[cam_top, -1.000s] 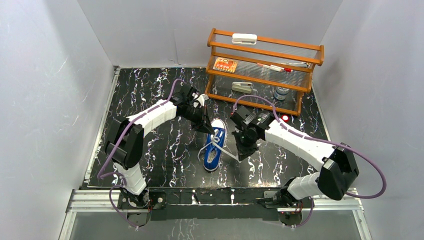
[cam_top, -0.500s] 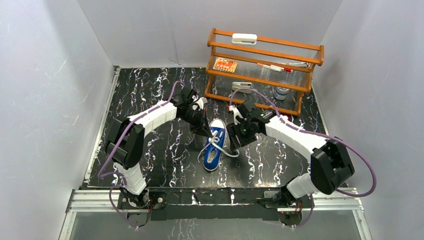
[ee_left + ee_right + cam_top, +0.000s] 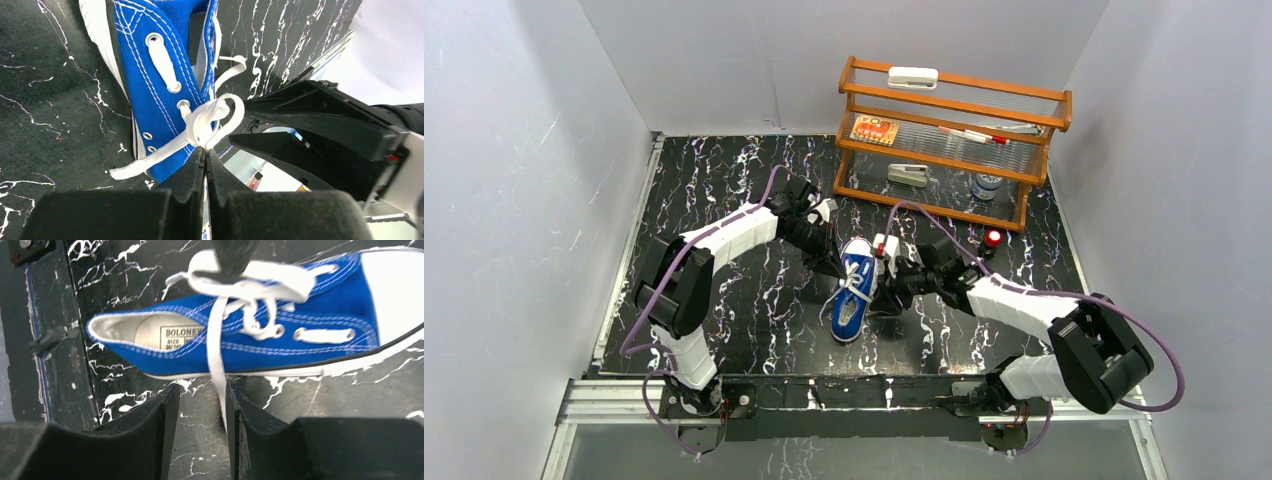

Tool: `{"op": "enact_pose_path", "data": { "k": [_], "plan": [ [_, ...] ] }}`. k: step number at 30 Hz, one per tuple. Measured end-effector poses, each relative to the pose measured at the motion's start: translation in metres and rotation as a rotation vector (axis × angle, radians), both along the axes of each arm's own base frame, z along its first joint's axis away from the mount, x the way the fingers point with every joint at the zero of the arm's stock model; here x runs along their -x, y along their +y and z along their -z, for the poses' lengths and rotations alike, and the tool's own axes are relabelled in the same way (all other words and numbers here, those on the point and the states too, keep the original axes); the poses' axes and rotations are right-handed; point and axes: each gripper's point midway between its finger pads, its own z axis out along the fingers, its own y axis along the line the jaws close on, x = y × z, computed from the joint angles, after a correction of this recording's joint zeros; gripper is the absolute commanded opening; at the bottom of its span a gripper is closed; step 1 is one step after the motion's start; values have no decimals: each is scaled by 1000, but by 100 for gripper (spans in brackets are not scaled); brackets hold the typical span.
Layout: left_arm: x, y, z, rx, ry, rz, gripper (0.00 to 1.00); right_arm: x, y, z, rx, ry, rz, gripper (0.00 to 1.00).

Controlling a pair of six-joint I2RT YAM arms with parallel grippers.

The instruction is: Tie the shoes

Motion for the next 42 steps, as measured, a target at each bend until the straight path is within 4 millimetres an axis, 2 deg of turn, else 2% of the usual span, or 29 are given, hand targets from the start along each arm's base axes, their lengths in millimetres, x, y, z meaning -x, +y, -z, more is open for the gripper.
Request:
{"op": "enact_pose_path", "data": {
  "k": [2,5,17,23,29,33,38,42],
  "plan": [
    [-1,1,0,0,1,-4,0,10,-3,8,-27,-2,-12,45],
    [-1,1,-1,3,2,-4,0,14,-3,13,-52,-11,-18,44],
    [0,0,-3,15,11,-1,0,-4,4,4,-129,-111,40,41],
    [2,0,-3,18,13,0,0,-7,7,13,-126,-89,43,36],
    [2,0,-4,21,15,2,0,-7,9,16,-132,-80,40,22],
    [4,0,-4,21,16,1,0,-11,9,14,-137,-81,60,0],
    [4,4,-6,20,14,-6,0,-11,8,14,-133,-53,94,0],
    [1,10,-12,23,-10,-21,0,-1,7,8,-112,92,140,0]
  ]
}}
